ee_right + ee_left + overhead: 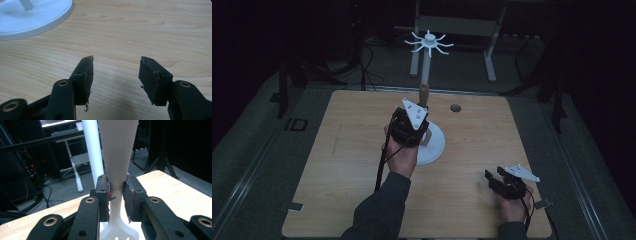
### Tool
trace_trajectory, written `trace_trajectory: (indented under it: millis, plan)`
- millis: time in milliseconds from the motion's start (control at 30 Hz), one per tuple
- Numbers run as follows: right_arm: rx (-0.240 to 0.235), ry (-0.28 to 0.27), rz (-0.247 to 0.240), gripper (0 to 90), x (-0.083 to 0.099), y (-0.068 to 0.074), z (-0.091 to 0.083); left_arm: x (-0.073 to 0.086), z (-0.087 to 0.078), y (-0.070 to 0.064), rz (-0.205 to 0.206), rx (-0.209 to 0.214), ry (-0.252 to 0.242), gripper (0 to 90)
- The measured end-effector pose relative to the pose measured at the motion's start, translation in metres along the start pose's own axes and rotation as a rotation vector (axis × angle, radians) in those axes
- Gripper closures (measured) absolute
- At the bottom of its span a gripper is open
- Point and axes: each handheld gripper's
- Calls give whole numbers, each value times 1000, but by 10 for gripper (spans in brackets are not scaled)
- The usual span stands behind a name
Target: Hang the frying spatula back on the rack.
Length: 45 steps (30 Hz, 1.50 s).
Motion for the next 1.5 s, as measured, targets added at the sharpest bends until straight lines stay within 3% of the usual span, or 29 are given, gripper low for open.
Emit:
trace_trajectory:
  millis: [467,1033,1500]
  plan:
    - [1,1,-1,449,0,0,0,-18,0,-1,0,-32,-17,753]
    - [4,6,2,448,0,0,1,-37,3,-4,7,-95,-1,753]
    - [4,5,4,448,1,-1,0,-45,8,-4,-20,-137,18,753]
Point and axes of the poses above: each handheld gripper's, and its own axes: z roughly forward along the jaws, x roughly out of its underside, y roughly to its left, and after that the axes turned 6 degrees about y, right-handed
